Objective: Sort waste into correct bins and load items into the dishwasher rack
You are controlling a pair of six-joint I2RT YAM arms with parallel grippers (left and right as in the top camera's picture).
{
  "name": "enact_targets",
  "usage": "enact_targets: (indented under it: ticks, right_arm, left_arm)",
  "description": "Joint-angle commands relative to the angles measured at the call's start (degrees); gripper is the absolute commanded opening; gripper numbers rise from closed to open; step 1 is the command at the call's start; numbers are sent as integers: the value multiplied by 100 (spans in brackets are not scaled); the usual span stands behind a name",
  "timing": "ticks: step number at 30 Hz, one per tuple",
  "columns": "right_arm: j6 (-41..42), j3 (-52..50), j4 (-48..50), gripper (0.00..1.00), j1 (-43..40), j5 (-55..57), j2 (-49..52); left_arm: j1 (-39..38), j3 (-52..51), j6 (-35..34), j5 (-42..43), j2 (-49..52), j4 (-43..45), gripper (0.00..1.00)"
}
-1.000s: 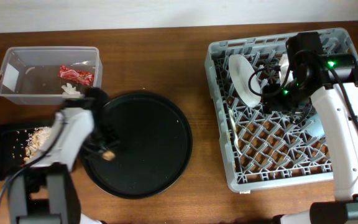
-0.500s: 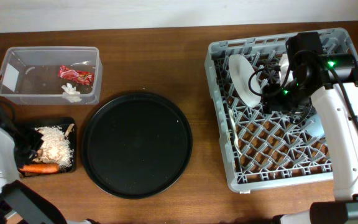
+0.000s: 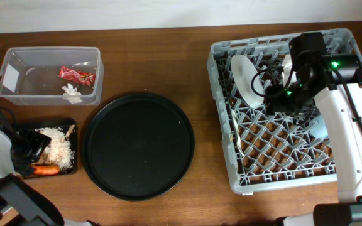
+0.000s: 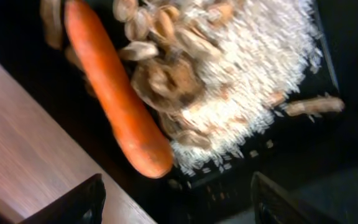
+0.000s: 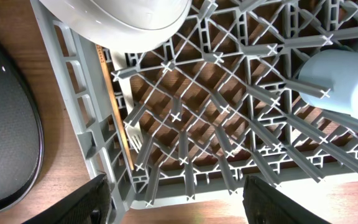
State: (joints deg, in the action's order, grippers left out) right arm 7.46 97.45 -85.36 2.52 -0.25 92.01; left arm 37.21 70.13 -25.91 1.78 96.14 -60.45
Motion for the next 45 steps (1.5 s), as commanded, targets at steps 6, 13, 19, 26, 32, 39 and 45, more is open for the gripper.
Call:
enact_targets:
  ticks: [6,13,19,26,32,39,45]
  right_arm:
    - [-22,20,267,78,-31,-638,20]
    - [-275,20,304,87,-31,-837,20]
    - [-319,-20,249,90,-31,-815,-223]
    - [-273,-1759,1464,97,-31,-636,-1926]
    - [-275,-3027,2065,99,-31,-627,-3252]
    - [-275,-3399,2090,99,-31,-363,-4232]
    - [-275,-3403,2083,99,-31,-358,-4269]
  left_arm:
    - [-2159,1749,1541,1244,-203,-680,97]
    - [-4754,2107,2806,1233,-203,-1088,99]
    - [-5206,2319,3036,1038,-470,-2011,99]
    - [-5209,1880,3034,496,-2258,-1469,99]
    - [-5213,339,3049,138,-4109,-636,99]
    - [-5213,-811,3075,-221,-6070,44,99]
    - [-5211,-1150,3075,-310,-6467,-13,99]
